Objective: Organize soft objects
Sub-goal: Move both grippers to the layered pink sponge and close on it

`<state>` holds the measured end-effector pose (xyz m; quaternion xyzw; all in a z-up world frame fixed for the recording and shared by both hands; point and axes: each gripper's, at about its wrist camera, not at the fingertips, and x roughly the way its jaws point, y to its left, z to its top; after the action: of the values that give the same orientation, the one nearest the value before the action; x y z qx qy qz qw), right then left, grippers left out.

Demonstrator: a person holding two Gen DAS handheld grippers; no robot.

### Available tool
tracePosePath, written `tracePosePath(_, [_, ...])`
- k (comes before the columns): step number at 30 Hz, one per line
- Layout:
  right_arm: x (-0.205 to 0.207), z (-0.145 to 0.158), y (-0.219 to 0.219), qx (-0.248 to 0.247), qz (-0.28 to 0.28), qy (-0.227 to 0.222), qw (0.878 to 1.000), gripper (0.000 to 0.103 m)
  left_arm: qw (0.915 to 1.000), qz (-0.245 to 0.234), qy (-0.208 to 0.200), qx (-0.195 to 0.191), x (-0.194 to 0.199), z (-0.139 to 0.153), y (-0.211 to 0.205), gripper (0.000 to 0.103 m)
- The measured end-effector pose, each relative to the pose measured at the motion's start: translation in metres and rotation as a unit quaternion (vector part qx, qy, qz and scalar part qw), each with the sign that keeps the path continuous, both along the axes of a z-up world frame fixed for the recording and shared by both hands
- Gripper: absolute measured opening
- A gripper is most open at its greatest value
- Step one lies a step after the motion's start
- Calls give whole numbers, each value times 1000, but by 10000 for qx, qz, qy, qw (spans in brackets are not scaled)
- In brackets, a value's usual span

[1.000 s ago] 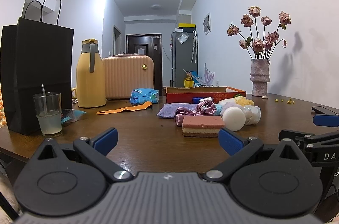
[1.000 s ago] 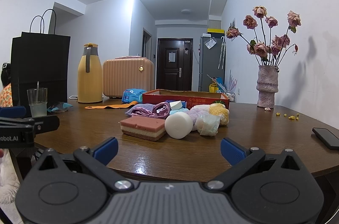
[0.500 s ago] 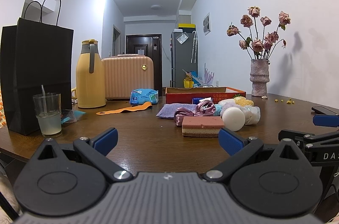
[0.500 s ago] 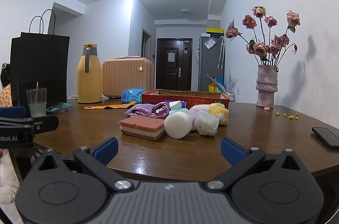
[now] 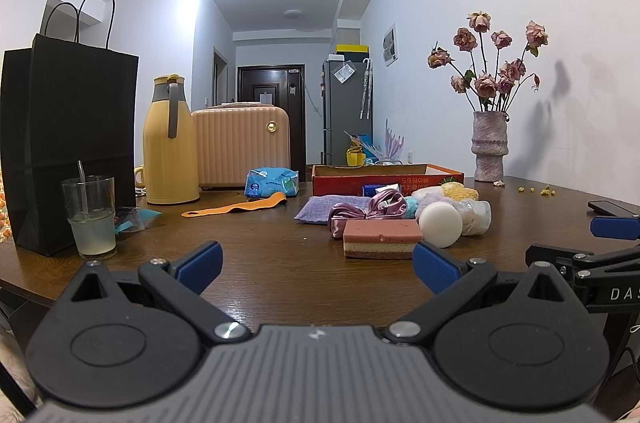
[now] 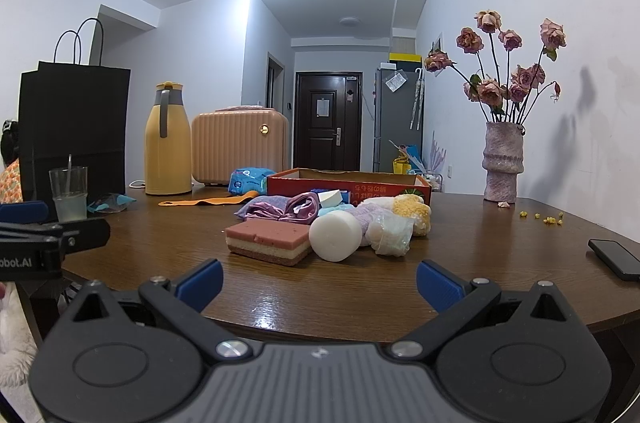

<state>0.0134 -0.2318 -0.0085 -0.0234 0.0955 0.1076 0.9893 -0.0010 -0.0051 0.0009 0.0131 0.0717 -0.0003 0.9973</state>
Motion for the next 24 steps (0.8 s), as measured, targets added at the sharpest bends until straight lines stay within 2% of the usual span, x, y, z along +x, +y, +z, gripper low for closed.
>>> tracePosePath(15, [4, -1, -4, 37, -20, 21, 10000, 103, 10000, 68, -31, -51, 3, 1, 1, 103])
tracePosePath(20, [22, -1, -12, -8, -105, 74, 9999, 103, 9997, 207, 76, -117, 30, 2, 8, 103])
tracePosePath(24, [51, 2, -14, 96, -98, 52, 9999, 103, 9997, -4, 207, -91, 65, 7, 9, 103])
